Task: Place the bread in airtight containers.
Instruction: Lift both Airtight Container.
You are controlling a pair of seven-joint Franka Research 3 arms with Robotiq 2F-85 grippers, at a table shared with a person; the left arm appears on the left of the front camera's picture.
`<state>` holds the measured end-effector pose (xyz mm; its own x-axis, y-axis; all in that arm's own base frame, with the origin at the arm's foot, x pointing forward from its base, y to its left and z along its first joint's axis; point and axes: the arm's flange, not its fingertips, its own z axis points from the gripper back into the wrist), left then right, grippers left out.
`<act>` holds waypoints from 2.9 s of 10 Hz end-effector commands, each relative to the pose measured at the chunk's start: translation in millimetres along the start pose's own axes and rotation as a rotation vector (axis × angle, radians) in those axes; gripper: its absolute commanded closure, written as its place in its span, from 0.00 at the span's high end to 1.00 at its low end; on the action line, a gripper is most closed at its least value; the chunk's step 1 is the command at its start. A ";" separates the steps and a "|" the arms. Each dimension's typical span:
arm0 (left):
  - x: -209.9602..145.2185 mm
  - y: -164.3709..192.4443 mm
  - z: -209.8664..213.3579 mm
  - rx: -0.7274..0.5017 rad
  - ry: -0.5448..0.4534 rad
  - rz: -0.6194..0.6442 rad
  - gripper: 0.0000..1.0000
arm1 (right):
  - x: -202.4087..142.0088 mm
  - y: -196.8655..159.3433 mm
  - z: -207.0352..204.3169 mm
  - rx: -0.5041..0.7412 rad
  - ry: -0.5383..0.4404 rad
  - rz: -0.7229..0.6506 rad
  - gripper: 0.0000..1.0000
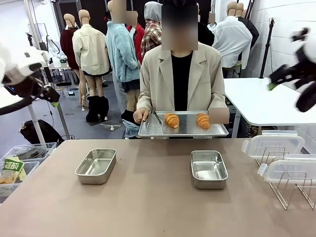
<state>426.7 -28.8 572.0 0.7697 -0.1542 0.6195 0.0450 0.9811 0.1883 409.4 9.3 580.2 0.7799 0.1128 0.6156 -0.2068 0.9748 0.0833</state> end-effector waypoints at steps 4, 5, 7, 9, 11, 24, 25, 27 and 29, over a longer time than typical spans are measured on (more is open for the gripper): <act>-10.0 2.4 -34.5 0.007 0.067 0.083 1.00 | -22.3 45.1 -73.5 -0.018 0.212 -0.006 1.00; -10.0 2.4 -34.5 0.007 0.067 0.083 1.00 | -22.3 45.1 -73.5 -0.018 0.212 -0.006 1.00; -22.6 -5.7 -49.5 -0.049 0.054 0.104 1.00 | -37.7 53.3 -98.5 -0.040 0.260 0.024 1.00; -25.0 -17.2 -91.5 -0.161 0.091 0.224 1.00 | -39.7 98.8 -131.3 -0.020 0.336 0.094 1.00; -24.2 -24.7 -120.6 -0.167 0.085 0.275 1.00 | -39.2 118.6 -174.5 -0.077 0.406 0.101 1.00; -68.5 -74.9 -233.7 -0.276 0.320 0.057 1.00 | -66.7 109.2 -291.9 -0.117 0.516 -0.032 1.00; -71.4 -78.1 -243.9 -0.271 0.348 0.016 1.00 | -67.8 109.2 -295.6 -0.112 0.525 -0.042 1.00; -75.2 -82.2 -263.0 -0.257 0.395 -0.002 1.00 | -63.8 105.4 -302.2 -0.116 0.531 -0.064 1.00; -77.8 -84.2 -263.4 -0.262 0.411 0.000 0.86 | -65.3 104.3 -301.7 -0.126 0.537 -0.077 0.74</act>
<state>526.6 -73.3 300.9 0.9554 -0.1259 0.2673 0.1416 0.9891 -0.0403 511.5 156.8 312.8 0.9859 0.1181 0.1186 -0.1211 0.9925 0.0181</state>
